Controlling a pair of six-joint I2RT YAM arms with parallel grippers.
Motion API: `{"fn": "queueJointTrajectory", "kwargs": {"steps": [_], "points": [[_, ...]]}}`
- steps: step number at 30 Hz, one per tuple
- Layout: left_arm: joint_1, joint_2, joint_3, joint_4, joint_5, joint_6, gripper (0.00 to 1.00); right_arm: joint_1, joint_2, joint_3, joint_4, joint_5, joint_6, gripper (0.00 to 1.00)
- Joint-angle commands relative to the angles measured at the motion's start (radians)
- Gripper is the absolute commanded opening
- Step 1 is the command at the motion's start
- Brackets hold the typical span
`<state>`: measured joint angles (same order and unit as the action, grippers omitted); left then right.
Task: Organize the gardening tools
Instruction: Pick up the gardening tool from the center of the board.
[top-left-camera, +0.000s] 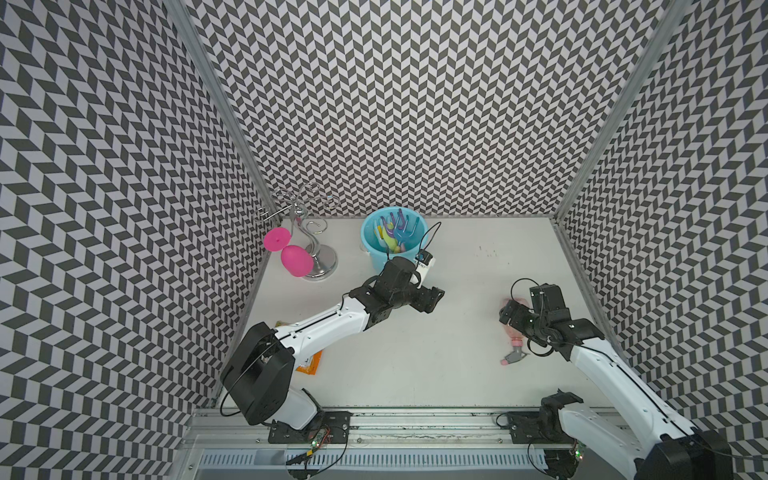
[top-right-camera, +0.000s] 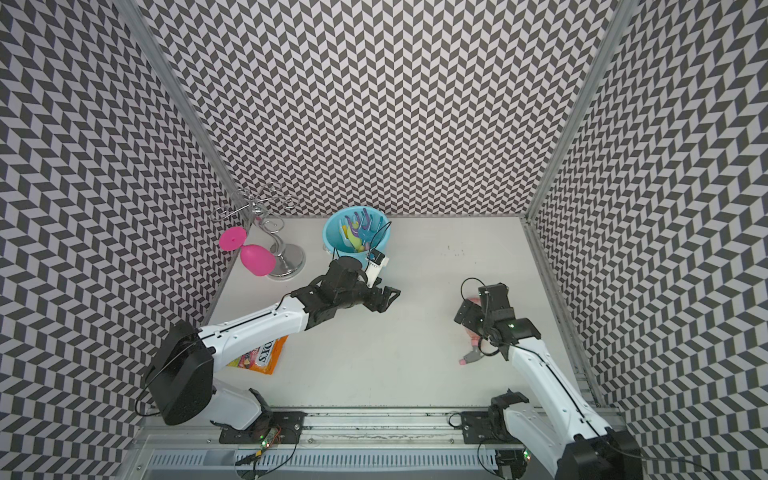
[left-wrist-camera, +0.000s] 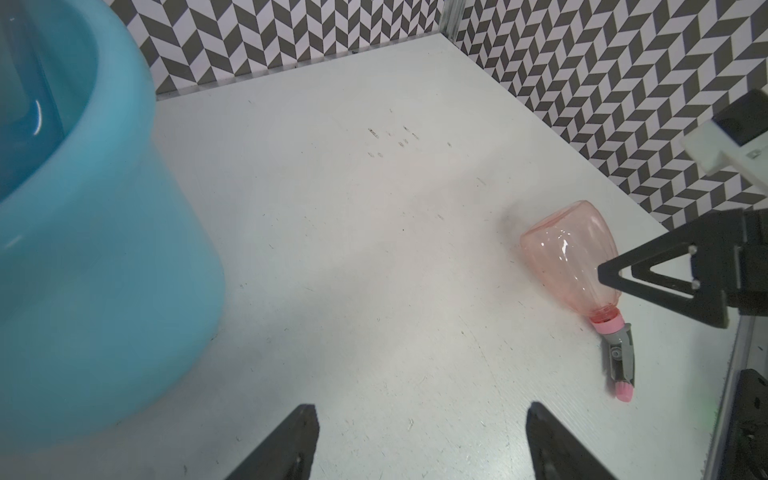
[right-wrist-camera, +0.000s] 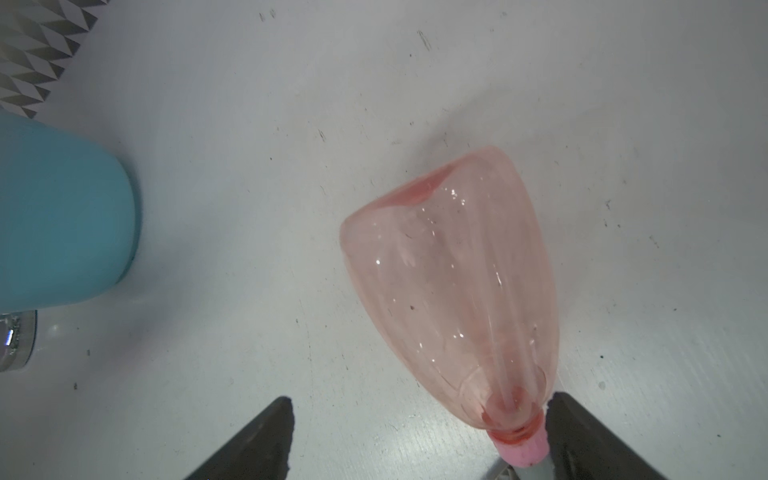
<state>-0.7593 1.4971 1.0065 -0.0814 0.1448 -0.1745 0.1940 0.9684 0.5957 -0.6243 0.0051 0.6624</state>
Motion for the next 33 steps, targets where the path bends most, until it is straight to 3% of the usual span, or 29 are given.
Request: {"fn": "queueJointTrajectory", "kwargs": {"steps": [1,19,33], "points": [[-0.007,0.009,-0.002,0.025,-0.003,-0.016,0.80,-0.002,0.014,-0.021,0.039,-0.030,0.000,0.92],[-0.009,-0.005,-0.040,0.046,-0.031,-0.071,0.79,-0.001,0.141,-0.057,0.134,-0.035,-0.030,0.83],[-0.008,0.000,-0.041,0.049,-0.035,-0.083,0.79,-0.001,0.264,-0.013,0.200,-0.059,-0.052,0.55]]}}
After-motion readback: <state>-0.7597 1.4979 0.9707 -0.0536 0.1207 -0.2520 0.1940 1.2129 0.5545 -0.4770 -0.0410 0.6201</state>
